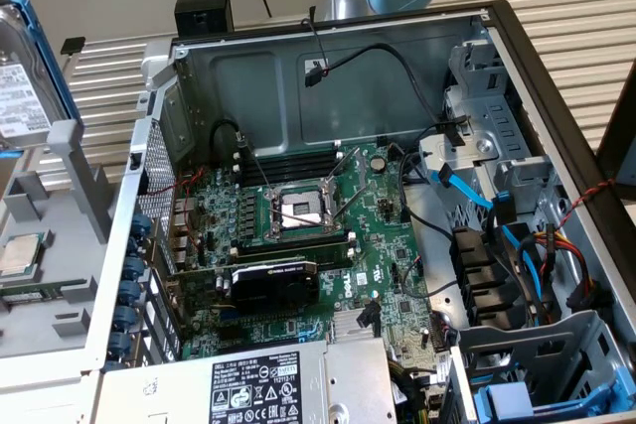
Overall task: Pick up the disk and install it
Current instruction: 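Pick up the disk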
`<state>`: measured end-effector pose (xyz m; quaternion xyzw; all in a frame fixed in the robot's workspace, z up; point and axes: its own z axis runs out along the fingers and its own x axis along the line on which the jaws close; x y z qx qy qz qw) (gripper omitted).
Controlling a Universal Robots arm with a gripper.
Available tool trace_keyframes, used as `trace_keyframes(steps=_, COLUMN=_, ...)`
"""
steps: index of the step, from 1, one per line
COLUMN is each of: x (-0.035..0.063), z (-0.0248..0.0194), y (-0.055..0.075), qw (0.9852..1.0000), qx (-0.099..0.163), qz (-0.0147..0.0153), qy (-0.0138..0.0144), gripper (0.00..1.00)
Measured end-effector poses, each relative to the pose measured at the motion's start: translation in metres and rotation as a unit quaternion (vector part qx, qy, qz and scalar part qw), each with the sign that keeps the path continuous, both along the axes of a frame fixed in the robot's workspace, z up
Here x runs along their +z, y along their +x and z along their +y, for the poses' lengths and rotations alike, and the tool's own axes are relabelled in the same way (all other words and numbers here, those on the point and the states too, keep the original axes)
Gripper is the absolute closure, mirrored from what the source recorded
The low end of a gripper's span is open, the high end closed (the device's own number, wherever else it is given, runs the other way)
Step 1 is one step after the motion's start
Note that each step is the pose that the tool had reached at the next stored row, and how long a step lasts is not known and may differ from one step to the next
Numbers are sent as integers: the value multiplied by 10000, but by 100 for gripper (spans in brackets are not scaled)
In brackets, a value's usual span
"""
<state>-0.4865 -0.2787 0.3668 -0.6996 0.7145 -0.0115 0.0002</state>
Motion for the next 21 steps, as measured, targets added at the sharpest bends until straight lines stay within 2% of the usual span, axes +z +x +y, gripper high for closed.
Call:
trace_keyframes(steps=16, x=727, z=0, y=270, qw=10000, qx=0, qz=2, qy=0, gripper=63)
trace_keyframes(steps=21, x=954, z=-16, y=413, qw=10000, qx=0, qz=13, qy=0, gripper=63)
